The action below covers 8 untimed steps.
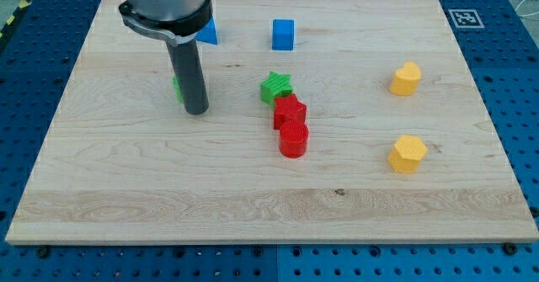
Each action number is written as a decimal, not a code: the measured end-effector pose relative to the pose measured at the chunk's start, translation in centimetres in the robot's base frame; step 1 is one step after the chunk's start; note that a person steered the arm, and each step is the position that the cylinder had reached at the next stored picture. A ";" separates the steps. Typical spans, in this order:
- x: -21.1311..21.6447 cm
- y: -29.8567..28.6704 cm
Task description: Slide green circle towards center
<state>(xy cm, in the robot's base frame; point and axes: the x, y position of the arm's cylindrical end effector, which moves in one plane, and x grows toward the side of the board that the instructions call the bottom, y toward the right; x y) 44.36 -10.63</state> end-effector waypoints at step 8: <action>-6.0 -8.2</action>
